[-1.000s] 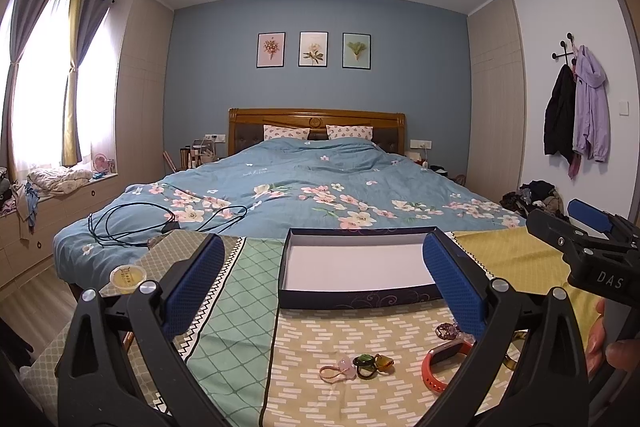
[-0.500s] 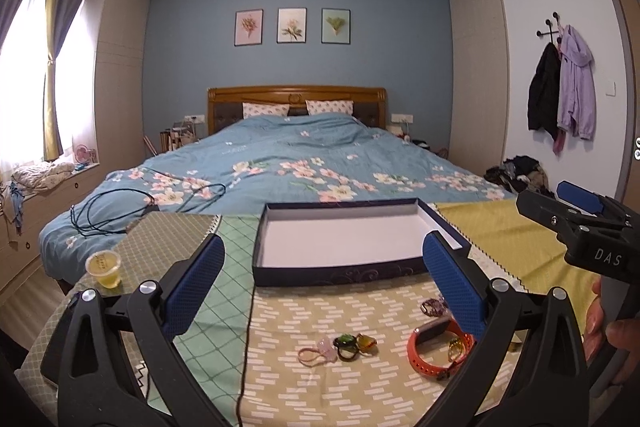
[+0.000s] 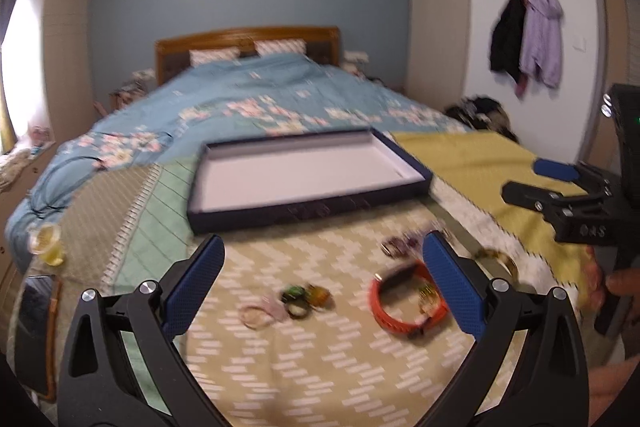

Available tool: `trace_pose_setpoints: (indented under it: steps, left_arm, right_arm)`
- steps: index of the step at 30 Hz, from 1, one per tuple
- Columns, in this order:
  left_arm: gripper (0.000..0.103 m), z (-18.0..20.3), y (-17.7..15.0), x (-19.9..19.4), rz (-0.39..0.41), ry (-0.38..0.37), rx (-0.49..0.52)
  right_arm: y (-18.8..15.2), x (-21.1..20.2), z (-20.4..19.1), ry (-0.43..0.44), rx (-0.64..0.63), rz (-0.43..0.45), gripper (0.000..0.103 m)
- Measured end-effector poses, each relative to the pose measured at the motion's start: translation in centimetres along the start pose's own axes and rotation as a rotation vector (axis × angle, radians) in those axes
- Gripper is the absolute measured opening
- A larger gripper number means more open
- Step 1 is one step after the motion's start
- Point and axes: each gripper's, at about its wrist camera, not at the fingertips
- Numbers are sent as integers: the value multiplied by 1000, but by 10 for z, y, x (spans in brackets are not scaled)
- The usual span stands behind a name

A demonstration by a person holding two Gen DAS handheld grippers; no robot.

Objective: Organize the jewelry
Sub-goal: 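Grasp the orange watch band with the left tool while the right tool grasps the gold bangle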

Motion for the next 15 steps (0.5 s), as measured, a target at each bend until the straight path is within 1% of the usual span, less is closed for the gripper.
trace_pose_setpoints:
  steps: [2, 4, 6, 8, 10, 13, 14, 15]
  left_arm:
    - [93, 5, -5, 12, -43, -28, 12]
    - [85, 8, -9, 22, -82, -50, 20]
    - [82, 12, -14, 31, -128, -76, 23]
    - [75, 14, -18, 39, -174, -98, 14]
    - [68, 13, -20, 44, -211, -111, 1]
    - [61, 13, -23, 55, -264, -129, -10]
    - [60, 14, -24, 57, -280, -137, -12]
    - [57, 15, -25, 60, -295, -144, -10]
  right_arm:
    - [-6, 5, 6, 14, 6, -34, 84]
    - [-10, 10, 7, 35, -3, -71, 80]
    - [-16, 14, 4, 62, -22, -111, 73]
    - [-21, 18, 2, 95, -30, -136, 68]
    - [-25, 22, -1, 122, -42, -166, 61]
    - [-30, 25, -2, 165, -50, -198, 50]
    - [-31, 26, -2, 178, -54, -209, 43]
    - [-32, 27, -3, 188, -58, -220, 40]
Point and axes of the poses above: each gripper's, at about its wrist camera, not at the fingertips, and x roughly the way its jaws point, z to its right, y to its top, and after that the axes turned 9 degrees about -x, right-handed
